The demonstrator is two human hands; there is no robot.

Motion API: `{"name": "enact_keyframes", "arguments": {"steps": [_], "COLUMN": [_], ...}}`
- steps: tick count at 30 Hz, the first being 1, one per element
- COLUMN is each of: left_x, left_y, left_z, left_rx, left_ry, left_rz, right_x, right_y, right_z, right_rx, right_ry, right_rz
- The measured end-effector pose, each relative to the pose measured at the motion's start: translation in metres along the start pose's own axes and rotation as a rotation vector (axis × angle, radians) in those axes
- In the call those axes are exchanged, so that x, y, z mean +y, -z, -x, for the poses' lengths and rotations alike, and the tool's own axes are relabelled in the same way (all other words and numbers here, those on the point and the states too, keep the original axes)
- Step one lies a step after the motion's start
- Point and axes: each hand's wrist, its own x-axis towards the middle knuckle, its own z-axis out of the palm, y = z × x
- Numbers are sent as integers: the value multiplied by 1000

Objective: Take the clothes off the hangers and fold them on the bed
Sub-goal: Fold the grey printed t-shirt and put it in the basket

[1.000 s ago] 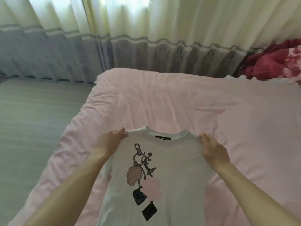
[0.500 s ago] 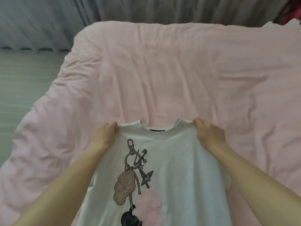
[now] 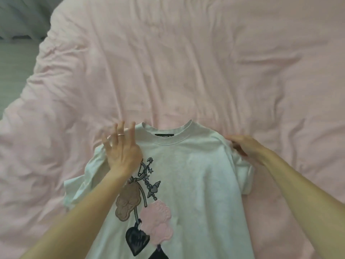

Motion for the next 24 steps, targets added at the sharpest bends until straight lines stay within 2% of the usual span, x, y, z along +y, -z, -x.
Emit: {"name": "enact_keyframes", "arguments": {"steps": [3, 6, 8, 11, 12, 14, 16, 18, 20, 22, 24], "left_x": [46, 106, 142, 169, 171, 169, 167, 167, 168, 174, 183], "left_y": [-11, -17, -19, -27, -29, -32, -31, -31, -32, -33, -29], "left_z": [45, 84, 102, 111, 112, 110, 106, 105, 106, 106, 101], "left_rx": [52, -120, -259, -540, -576, -604, -626, -632, -640, -658, -647], "left_ry": [-318, -475, -460, -269, -241, -229, -219, -232, -242, -225, -203], "left_rz": [102, 182, 236, 280, 253, 233, 247, 225, 167, 109, 75], "right_x": [28, 42, 55, 84, 90, 96, 100, 107, 120, 137, 143], "right_y": [23, 26, 24, 22, 25, 32, 41, 48, 52, 52, 50], "right_z": [11, 21, 29, 37, 41, 47, 54, 63, 65, 61, 59], "right_rx": [-78, -178, -246, -263, -236, -62, 188, 391, 551, 595, 507], "right_ry": [-21, -42, -52, -159, -147, -28, 105, 163, 143, 13, -29], "right_rz": [32, -122, -165, -90, -40, -65, -292, -502, -548, -612, -649]}}
